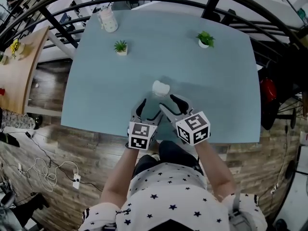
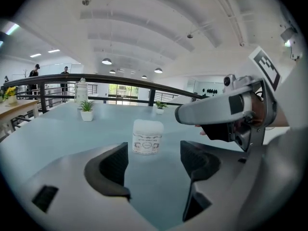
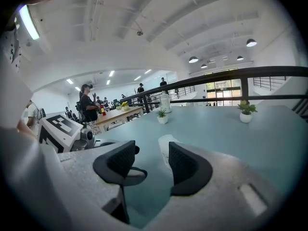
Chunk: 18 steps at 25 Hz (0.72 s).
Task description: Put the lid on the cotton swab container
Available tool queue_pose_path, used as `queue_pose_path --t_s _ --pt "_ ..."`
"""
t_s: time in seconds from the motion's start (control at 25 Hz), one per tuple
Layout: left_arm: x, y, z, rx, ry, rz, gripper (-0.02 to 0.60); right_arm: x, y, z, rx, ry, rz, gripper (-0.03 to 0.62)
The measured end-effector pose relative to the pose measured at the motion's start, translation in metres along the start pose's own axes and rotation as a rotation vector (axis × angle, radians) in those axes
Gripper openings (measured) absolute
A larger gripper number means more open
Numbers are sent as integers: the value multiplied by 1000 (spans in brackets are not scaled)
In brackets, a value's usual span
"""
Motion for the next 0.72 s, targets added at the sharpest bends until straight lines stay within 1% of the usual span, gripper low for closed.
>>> queue_pose_path --t_s 0.16,0.48,0.72 --pt "-8 3 28 -22 -23 28 281 15 7 20 -12 41 -18 206" --pt "-27 16 83 -84 -83 53 175 51 26 64 -51 107 -14 97" --pt "-42 23 118 -111 -108 61 117 73 37 93 -79 132 0 38"
Point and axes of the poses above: the fingertips, and each gripper's own axes: z backward along the fingers, x to its left, y out of its underside, the point moved 10 cm from there along z, backward along the fingers
